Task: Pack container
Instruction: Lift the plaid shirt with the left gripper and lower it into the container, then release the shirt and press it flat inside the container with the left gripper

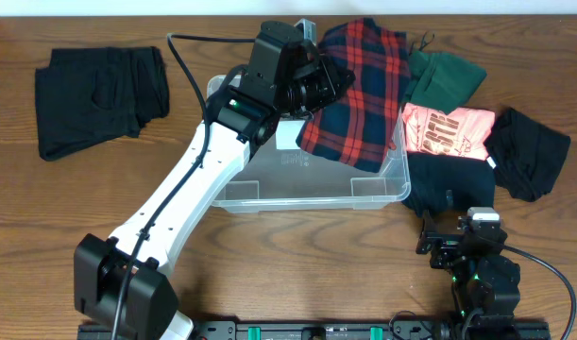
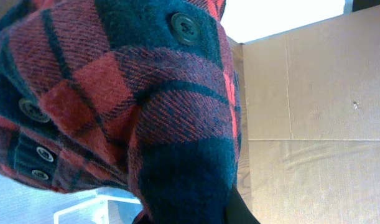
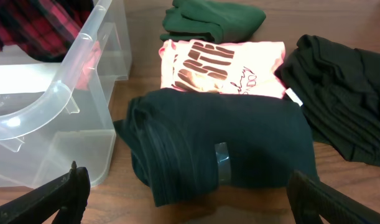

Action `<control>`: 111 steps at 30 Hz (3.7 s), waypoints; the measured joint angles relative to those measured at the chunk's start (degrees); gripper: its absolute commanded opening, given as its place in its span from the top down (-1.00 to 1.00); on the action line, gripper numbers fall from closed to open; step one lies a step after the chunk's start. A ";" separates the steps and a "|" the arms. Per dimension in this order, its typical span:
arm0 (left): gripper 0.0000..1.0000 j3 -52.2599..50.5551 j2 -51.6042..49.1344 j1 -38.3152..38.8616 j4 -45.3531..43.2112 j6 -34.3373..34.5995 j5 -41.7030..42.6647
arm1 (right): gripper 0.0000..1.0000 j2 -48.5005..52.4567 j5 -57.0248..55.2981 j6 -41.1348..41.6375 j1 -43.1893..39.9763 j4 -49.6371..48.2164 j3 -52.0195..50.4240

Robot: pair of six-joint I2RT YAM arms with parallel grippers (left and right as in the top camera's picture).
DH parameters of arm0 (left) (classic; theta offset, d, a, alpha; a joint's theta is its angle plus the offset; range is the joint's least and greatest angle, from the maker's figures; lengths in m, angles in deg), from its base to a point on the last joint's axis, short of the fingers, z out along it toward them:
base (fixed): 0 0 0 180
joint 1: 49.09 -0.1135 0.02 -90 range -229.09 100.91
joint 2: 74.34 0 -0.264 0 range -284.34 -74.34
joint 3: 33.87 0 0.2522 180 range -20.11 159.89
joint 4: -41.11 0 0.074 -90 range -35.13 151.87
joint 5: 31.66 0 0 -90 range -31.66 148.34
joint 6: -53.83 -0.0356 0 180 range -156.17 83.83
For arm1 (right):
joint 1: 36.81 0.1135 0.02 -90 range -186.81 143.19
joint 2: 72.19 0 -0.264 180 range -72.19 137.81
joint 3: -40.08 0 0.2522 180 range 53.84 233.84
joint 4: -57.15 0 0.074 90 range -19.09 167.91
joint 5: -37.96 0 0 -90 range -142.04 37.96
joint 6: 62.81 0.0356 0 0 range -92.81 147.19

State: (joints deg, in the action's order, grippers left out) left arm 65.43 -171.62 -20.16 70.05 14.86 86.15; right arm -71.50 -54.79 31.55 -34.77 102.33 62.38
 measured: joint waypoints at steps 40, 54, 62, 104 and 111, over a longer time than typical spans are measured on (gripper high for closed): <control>-0.96 -25.94 1.66 -13.42 -1.90 -4.35 -10.69 | -0.99 0.00 0.00 0.00 0.00 0.00 0.00; -0.98 -25.40 11.32 -14.97 -16.46 -5.97 0.57 | -0.98 0.00 0.00 0.00 0.00 0.00 0.00; -0.67 -25.40 9.27 -13.33 -18.34 -15.30 -4.33 | -0.98 0.00 0.00 0.00 0.00 0.00 0.00; -0.32 -23.17 -3.52 -7.45 -27.12 -24.22 -2.93 | -0.98 0.00 0.00 0.00 0.00 0.00 0.00; -0.31 -23.12 -8.85 -7.02 -22.77 -28.72 -7.74 | -0.99 0.00 0.00 0.00 0.00 0.00 0.00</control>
State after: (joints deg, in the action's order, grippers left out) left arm 42.31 -180.47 -27.18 47.28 -13.86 78.42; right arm -71.50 -54.79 31.55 -34.77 102.33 62.38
